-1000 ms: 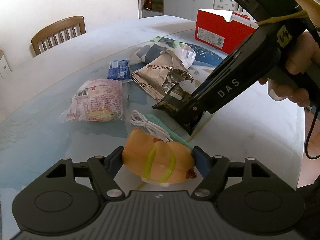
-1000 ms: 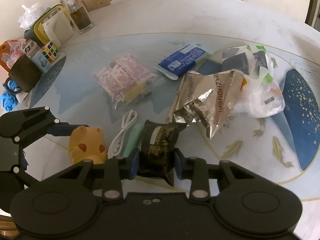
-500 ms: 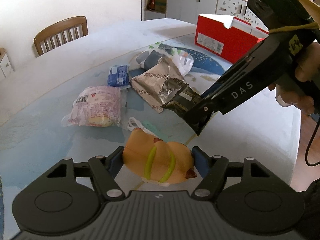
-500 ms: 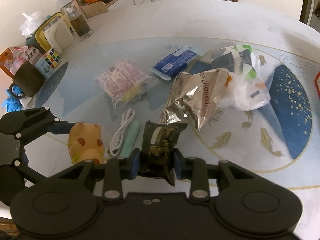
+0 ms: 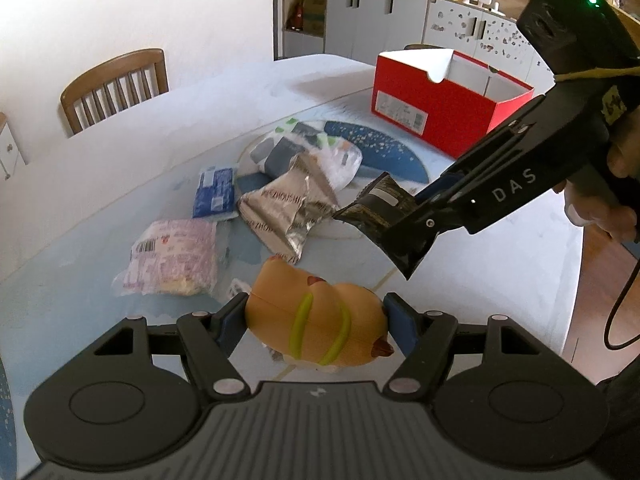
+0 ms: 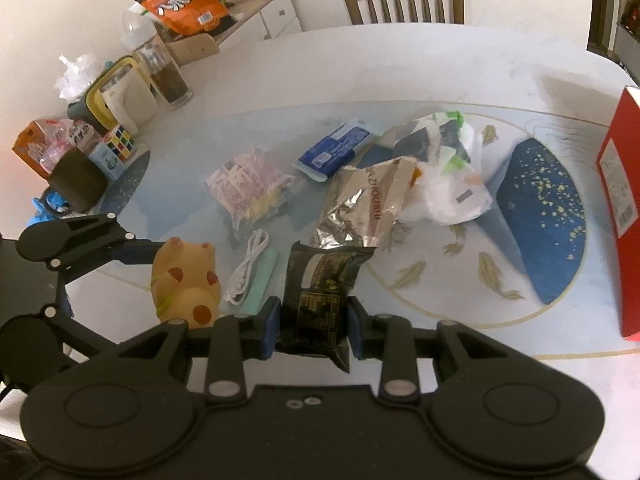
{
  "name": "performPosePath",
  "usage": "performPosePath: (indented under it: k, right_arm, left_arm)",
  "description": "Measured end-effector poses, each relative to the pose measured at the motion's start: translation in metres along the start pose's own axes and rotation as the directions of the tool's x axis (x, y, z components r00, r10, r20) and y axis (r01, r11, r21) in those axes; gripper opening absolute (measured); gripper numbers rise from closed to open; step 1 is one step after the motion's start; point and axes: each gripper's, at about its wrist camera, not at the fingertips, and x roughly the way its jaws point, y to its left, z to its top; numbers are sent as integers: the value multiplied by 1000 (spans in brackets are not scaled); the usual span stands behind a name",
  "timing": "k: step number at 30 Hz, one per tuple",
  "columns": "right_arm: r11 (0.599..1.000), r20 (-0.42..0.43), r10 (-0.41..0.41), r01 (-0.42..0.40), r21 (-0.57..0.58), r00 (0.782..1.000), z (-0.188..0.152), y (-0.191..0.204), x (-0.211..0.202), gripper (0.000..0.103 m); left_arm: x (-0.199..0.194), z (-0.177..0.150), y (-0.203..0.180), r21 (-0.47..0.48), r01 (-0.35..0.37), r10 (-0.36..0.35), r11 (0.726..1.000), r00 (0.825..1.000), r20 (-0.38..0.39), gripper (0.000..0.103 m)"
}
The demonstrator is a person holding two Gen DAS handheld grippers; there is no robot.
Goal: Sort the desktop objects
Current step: 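Carry the orange toy with the left tool while the right tool carries the black packet into the box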
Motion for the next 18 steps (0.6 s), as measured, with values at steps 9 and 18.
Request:
performPosePath:
  k: [9, 18]
  right_arm:
    - [1000, 46, -2, 1, 13, 999, 2, -21, -36, 33]
    - [999, 90, -34, 30, 44, 995, 3, -60, -71, 33]
  left_arm:
    - [0, 30, -21, -4, 4, -4, 1000, 1000, 5, 72]
    - [5, 70, -48, -1, 40, -40, 999, 998, 43, 72]
